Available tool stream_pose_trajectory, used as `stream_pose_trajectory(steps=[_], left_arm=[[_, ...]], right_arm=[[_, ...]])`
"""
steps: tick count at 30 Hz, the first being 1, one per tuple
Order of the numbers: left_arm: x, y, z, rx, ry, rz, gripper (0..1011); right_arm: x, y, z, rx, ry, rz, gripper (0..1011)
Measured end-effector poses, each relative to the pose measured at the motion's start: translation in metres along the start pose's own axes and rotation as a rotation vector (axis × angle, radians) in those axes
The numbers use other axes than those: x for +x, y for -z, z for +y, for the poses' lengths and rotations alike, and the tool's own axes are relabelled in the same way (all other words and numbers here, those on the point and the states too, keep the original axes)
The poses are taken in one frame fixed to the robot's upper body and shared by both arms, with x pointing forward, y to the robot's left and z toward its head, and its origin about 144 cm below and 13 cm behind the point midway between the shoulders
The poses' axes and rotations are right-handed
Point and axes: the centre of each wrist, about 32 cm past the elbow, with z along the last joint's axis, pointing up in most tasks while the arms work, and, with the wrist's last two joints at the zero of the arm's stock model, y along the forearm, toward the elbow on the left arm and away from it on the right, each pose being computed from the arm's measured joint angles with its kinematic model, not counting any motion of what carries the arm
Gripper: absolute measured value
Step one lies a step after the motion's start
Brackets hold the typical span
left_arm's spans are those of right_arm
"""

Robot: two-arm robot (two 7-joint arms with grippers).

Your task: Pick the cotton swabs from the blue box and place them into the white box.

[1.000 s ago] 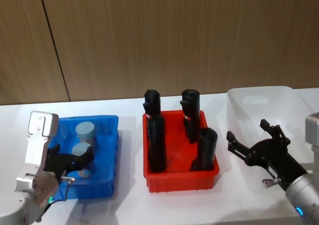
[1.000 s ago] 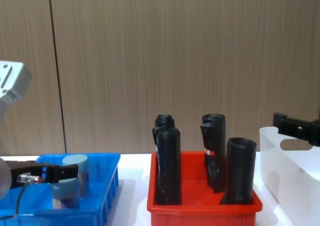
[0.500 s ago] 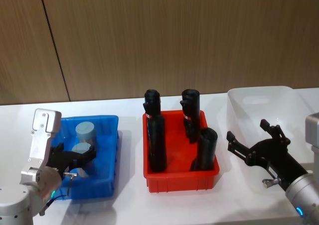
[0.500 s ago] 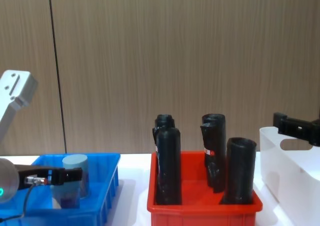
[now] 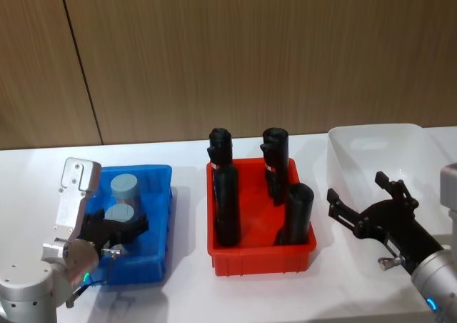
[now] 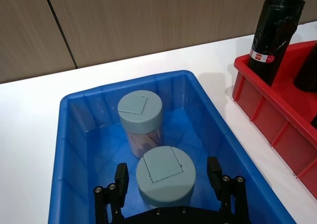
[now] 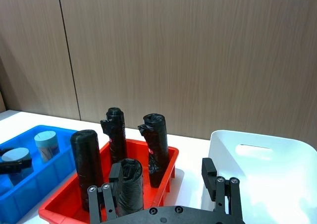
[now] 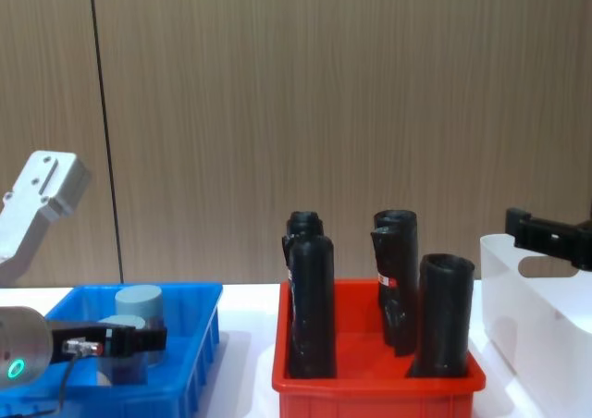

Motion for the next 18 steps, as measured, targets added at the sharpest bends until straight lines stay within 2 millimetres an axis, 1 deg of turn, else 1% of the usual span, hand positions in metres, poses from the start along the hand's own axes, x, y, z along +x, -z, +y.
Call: stream_pose_trajectory(steps=[3, 7, 9, 12, 13, 16, 18], left_arm=[[-0.0001, 0.0009, -0.0013, 0.004, 0.004, -0.001, 1004], [-0.0005, 0.0019, -0.0027, 0.008, 0.009, -0.004, 926], [-0.0006, 0.0023, -0.003, 0.008, 0.01, -0.005, 904], [-0.0009, 0.0025, -0.0031, 0.005, 0.01, -0.008, 813], [-0.001, 0.0028, -0.003, 0.003, 0.01, -0.01, 758], [-0.0017, 0.0036, -0.0024, 0.0, 0.01, -0.012, 672], [-0.0024, 0.0034, -0.0017, -0.005, 0.008, -0.015, 669]], right_arm=[[0.0, 0.0, 0.0, 0.0, 0.0, 0.0, 1001], [0.0, 0.0, 0.0, 0.0, 0.0, 0.0, 1001], [0.0, 0.0, 0.0, 0.0, 0.0, 0.0, 1001], [0.0, 0.0, 0.0, 0.0, 0.0, 0.0, 1001], [0.0, 0.0, 0.0, 0.0, 0.0, 0.0, 1001], [0.0, 0.0, 0.0, 0.0, 0.0, 0.0, 1001], [0.0, 0.0, 0.0, 0.0, 0.0, 0.0, 1001]])
